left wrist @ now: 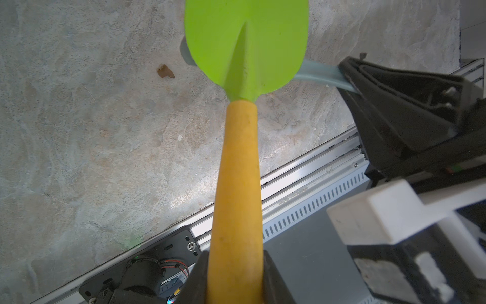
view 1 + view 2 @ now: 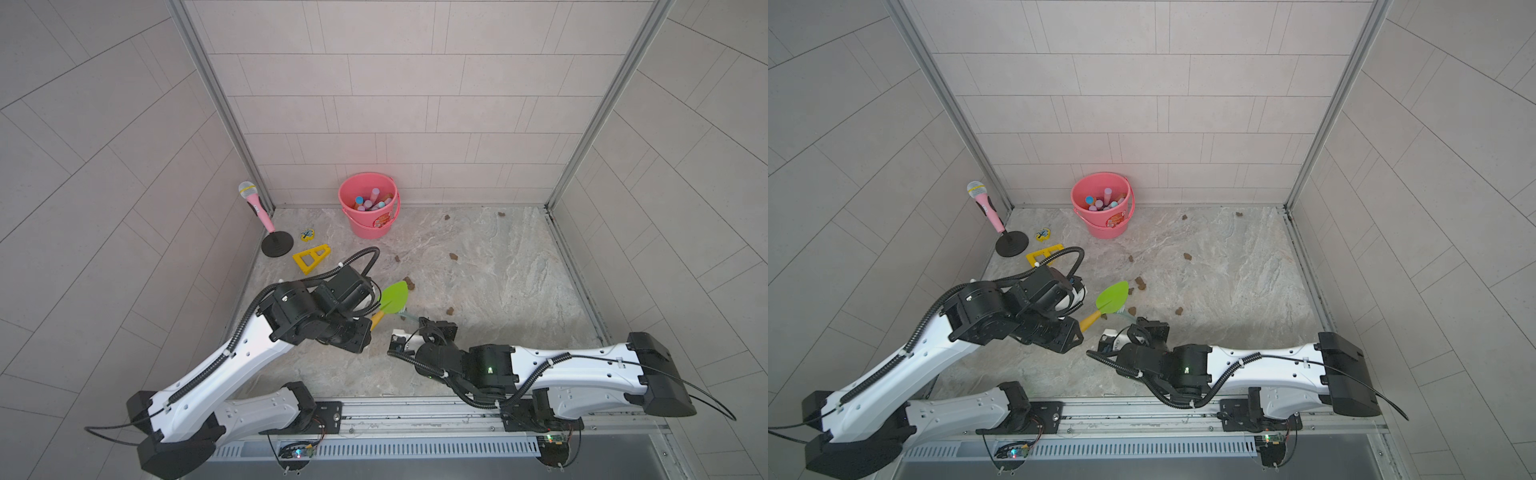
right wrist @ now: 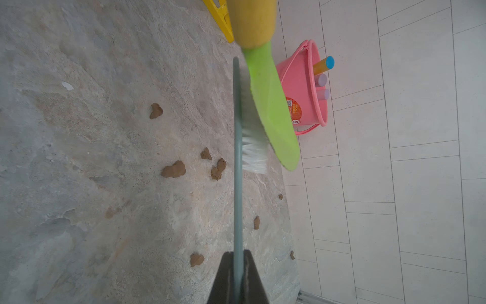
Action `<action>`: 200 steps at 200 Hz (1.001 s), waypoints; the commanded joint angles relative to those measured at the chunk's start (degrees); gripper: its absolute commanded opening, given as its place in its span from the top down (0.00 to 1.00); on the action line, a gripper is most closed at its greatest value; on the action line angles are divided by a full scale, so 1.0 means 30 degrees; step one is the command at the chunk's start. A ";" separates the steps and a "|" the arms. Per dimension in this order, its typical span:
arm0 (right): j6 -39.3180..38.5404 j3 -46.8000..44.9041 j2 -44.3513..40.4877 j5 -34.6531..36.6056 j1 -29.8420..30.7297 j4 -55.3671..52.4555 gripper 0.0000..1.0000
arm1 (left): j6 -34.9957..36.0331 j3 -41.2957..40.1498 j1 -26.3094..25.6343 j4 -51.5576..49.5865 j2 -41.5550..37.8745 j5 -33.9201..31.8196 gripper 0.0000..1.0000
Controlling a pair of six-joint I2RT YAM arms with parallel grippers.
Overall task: Brush the soil off the hand trowel and place it into the bucket
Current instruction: Brush off the soil from the hand trowel.
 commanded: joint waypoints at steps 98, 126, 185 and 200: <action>0.3752 -0.1740 -0.1304 -0.0171 -0.0913 -0.0258 1.00 | 0.0423 0.1994 0.0544 -0.1062 -0.0022 0.0283 1.00; 0.2092 -0.1016 -0.0940 -0.0232 0.0125 0.0554 1.00 | 0.0529 0.1549 0.0702 -0.0630 0.0300 0.0193 1.00; -0.0203 -0.0647 -0.1256 -0.0455 -0.0639 0.2855 1.00 | 0.0400 0.0147 0.0967 -0.0259 0.0052 0.0530 1.00; -0.0249 -0.0633 -0.1507 -0.0883 -0.1536 0.2868 1.00 | 0.0325 0.0134 0.1040 -0.0288 -0.0208 0.0443 1.00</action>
